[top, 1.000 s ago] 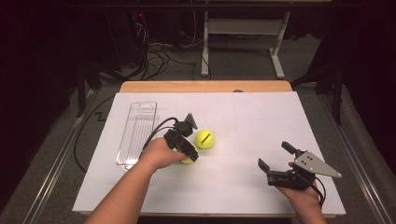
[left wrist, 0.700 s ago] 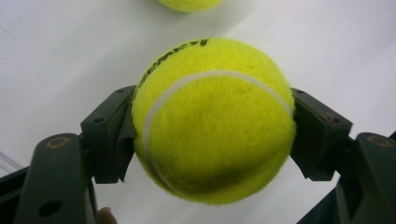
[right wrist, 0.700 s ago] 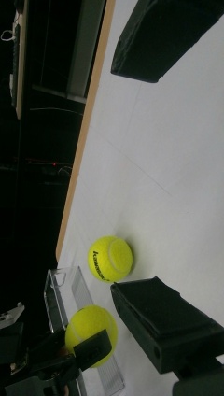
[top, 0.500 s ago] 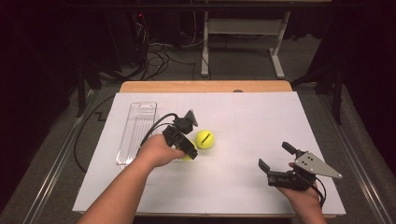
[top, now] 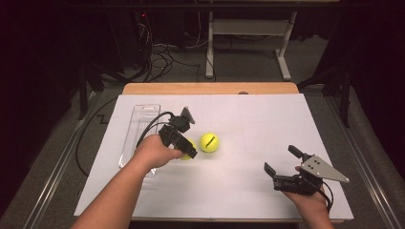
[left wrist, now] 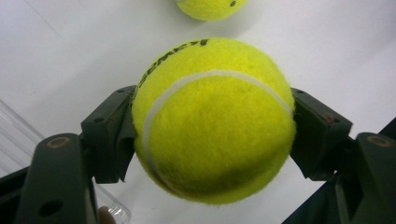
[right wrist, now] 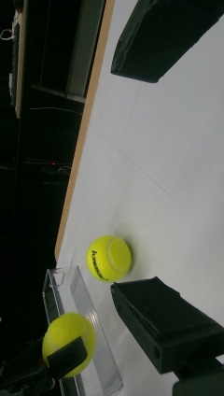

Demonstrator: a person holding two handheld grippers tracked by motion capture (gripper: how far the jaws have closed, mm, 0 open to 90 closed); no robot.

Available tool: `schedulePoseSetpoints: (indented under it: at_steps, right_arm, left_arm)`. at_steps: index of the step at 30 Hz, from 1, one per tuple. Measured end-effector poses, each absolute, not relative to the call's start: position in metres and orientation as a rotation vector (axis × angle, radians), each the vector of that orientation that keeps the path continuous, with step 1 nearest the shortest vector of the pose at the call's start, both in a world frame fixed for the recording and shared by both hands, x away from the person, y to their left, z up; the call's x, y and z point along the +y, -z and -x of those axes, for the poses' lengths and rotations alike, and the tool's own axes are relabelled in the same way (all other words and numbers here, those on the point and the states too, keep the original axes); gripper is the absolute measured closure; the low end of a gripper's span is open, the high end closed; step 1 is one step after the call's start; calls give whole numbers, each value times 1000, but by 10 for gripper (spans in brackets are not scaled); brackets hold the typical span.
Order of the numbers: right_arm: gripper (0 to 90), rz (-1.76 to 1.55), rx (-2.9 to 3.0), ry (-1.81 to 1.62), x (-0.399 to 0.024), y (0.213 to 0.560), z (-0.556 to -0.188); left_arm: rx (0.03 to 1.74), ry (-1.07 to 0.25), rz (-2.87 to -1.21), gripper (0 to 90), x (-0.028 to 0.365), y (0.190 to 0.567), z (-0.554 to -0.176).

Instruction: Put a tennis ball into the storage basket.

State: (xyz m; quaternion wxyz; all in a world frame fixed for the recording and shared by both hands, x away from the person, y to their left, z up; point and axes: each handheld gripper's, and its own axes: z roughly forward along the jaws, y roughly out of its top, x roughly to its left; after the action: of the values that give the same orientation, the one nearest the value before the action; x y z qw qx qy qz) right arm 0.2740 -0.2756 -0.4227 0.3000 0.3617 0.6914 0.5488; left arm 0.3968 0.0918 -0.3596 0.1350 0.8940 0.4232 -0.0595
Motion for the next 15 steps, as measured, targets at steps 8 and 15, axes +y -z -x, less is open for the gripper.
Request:
schedulePoseSetpoints:
  at_steps: [8, 15]
  right_arm:
    - [4, -956, 1836, -1454, -275, 423, -273]
    - [4, -957, 1834, -1455, -275, 423, -274]
  left_arm:
    - [1261, 163, -2574, 267, 102, 354, -399]
    - [1271, 164, -2576, 268, 106, 346, -403]
